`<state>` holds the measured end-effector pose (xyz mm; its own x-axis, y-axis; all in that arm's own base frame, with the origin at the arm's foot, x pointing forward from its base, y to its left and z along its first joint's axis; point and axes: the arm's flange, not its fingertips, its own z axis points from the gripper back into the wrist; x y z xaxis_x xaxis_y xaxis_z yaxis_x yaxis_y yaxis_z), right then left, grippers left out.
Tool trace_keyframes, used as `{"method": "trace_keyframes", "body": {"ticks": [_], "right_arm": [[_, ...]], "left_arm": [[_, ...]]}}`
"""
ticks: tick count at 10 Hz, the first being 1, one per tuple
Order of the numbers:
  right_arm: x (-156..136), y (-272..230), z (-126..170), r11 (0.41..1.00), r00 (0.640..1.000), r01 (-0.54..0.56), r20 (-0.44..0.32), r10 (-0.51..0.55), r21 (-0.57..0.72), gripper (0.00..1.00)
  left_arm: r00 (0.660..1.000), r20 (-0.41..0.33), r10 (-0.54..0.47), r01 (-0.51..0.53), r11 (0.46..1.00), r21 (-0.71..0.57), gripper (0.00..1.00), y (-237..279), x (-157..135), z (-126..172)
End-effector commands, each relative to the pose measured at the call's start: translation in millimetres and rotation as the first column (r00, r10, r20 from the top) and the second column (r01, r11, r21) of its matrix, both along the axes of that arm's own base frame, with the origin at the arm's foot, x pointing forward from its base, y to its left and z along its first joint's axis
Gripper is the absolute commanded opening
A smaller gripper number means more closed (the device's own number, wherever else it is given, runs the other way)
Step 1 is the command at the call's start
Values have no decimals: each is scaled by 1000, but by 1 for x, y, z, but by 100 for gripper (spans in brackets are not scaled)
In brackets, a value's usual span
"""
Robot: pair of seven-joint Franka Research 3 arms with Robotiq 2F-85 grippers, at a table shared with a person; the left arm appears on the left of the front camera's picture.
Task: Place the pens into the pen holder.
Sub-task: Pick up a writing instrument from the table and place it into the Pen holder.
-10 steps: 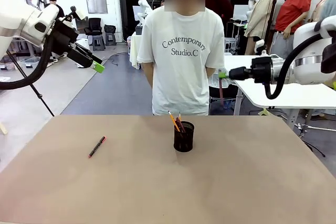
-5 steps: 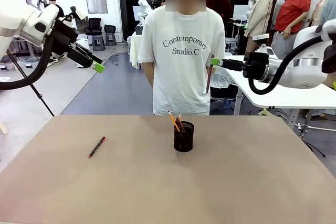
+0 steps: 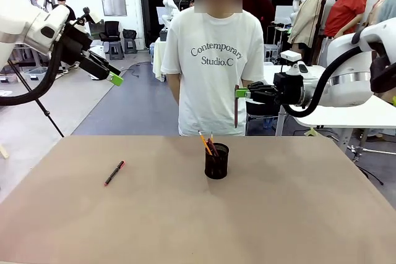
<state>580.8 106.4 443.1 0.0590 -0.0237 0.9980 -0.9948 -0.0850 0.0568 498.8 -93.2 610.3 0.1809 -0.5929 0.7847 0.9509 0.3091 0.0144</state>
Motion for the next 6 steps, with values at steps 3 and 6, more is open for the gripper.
{"method": "trace_keyframes", "body": {"ticks": [3,6], "right_arm": [[0,0,0,1000,1000,1,0,-1,3,0],[20,29,-45,1000,999,-7,54,6,18,0]], "left_arm": [[1000,8,6,-6,1000,3,100,1,-2,0],[1000,8,6,-6,1000,3,100,1,-2,0]]}}
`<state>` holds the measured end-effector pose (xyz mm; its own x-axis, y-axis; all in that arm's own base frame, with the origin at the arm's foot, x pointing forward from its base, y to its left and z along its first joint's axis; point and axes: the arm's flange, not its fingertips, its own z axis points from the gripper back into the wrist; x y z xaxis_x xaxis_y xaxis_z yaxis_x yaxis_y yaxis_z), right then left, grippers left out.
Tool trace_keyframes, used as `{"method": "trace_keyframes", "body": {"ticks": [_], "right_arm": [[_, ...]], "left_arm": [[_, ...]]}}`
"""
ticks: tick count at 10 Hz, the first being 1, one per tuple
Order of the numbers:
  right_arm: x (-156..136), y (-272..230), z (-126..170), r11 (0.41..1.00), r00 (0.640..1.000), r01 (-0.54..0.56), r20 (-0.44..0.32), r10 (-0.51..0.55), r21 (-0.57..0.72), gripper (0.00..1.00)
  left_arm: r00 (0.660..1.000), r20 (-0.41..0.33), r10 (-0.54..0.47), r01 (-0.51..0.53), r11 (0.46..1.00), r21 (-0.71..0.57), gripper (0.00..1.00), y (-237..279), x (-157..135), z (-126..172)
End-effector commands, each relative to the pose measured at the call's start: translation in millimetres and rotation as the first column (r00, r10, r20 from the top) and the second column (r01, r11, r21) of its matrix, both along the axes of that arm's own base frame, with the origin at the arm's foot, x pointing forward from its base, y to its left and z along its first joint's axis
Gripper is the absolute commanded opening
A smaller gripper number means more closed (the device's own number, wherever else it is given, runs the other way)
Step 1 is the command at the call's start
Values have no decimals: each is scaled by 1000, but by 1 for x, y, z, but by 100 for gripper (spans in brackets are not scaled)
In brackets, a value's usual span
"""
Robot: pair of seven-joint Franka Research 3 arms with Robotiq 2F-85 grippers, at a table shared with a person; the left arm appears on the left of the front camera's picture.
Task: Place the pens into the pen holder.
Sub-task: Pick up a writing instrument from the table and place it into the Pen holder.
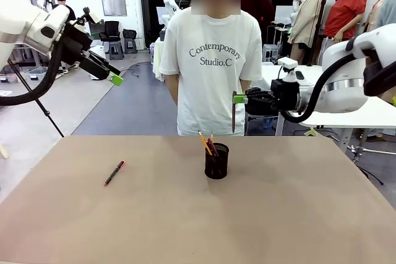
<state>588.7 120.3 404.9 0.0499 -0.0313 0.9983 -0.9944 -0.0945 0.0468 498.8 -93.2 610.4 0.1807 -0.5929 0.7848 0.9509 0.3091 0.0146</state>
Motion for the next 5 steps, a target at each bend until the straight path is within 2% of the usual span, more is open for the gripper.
{"method": "trace_keyframes", "body": {"ticks": [1,5], "right_arm": [[14,23,-13,1000,999,-3,50,2,9,0],[26,41,-48,999,998,7,58,-5,-42,0]], "left_arm": [[1000,8,6,-6,1000,3,100,1,-2,0],[1000,8,6,-6,1000,3,100,1,-2,0]]}}
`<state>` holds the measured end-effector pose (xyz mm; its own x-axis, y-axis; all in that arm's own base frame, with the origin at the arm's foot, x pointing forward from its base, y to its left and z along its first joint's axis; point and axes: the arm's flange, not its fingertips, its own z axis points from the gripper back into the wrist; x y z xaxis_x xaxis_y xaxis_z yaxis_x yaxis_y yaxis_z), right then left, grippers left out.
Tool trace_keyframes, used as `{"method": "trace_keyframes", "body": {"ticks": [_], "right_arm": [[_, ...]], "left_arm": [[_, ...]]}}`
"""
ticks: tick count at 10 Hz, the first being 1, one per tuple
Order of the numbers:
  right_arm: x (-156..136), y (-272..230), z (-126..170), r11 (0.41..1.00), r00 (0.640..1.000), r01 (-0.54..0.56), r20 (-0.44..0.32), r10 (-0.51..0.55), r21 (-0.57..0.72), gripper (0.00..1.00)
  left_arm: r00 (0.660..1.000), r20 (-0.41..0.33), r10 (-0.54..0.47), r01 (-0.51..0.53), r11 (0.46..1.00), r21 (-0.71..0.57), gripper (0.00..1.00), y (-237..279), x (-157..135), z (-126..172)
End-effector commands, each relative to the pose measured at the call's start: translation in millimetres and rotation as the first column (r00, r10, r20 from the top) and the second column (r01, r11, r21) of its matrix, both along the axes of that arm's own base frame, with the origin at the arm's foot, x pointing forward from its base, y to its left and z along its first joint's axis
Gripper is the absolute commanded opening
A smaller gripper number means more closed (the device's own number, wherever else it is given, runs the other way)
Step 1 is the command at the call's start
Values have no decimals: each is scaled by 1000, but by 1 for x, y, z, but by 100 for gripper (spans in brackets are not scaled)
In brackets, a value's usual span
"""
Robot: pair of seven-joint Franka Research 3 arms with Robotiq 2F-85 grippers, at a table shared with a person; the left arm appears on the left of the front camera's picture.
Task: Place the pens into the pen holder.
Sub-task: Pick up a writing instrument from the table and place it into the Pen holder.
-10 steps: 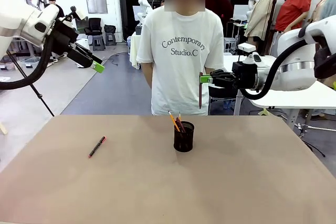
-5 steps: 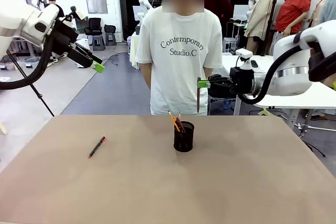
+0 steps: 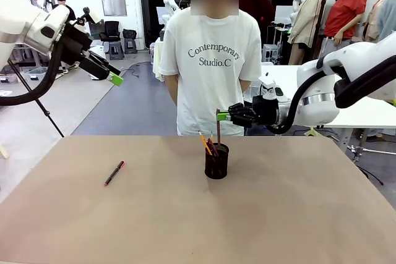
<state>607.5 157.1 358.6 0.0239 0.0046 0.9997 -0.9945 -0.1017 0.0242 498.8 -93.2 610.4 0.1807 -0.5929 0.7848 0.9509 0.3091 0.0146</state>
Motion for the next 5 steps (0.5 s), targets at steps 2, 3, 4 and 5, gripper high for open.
{"method": "trace_keyframes", "body": {"ticks": [2,3,4,5], "right_arm": [[10,3,-15,999,999,33,30,-33,-28,0],[12,1,-22,998,999,42,26,-41,-43,0],[12,-1,-27,998,999,46,29,-45,-50,0],[10,-2,-29,998,999,35,26,-34,-49,11]], "left_arm": [[1000,8,6,-6,1000,3,100,1,-2,0],[1000,8,6,-6,1000,3,100,1,-2,0],[1000,8,6,-6,1000,3,100,1,-2,0],[1000,8,6,-6,1000,3,100,1,-2,0]]}}
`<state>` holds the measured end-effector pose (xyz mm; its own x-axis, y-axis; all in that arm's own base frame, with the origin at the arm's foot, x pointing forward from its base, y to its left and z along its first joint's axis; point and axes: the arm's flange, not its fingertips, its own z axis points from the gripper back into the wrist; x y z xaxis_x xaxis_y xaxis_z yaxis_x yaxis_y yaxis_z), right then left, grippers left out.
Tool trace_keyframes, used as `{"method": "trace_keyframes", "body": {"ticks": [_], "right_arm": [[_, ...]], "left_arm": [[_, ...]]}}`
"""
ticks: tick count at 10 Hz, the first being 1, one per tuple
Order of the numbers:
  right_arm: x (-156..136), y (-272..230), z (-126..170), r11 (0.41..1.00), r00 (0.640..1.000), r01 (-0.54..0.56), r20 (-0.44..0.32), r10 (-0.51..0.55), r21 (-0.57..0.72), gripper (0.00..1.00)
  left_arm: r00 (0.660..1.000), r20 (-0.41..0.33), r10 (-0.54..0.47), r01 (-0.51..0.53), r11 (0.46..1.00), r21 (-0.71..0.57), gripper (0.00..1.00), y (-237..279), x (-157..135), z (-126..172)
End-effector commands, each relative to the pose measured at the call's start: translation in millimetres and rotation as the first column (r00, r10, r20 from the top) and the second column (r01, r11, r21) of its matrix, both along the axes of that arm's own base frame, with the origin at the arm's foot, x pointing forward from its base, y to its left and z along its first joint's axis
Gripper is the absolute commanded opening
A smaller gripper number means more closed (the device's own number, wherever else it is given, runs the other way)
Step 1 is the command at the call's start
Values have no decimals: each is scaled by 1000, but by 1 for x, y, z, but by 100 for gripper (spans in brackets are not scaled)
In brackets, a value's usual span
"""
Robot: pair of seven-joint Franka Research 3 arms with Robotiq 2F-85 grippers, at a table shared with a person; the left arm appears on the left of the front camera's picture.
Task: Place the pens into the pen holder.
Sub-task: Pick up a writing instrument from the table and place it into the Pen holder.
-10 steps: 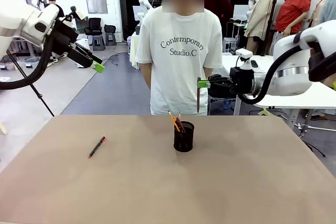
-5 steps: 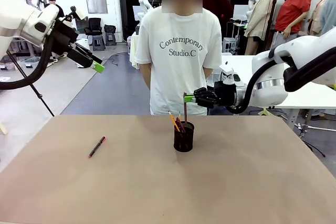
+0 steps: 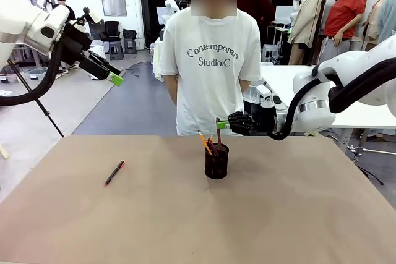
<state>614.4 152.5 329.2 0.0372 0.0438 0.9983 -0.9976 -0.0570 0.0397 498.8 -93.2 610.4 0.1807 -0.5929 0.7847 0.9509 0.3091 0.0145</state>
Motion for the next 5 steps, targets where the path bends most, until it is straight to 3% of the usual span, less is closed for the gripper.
{"method": "trace_keyframes", "body": {"ticks": [1,4,5], "right_arm": [[4,2,0,1000,999,-17,33,18,-9,30],[3,2,2,1000,999,-18,33,18,-13,88],[4,1,3,1000,999,-18,36,19,-15,100]], "left_arm": [[1000,8,6,-6,1000,3,100,1,-2,0],[1000,8,6,-6,1000,3,100,1,-2,0],[1000,8,6,-6,1000,3,100,1,-2,0]]}}
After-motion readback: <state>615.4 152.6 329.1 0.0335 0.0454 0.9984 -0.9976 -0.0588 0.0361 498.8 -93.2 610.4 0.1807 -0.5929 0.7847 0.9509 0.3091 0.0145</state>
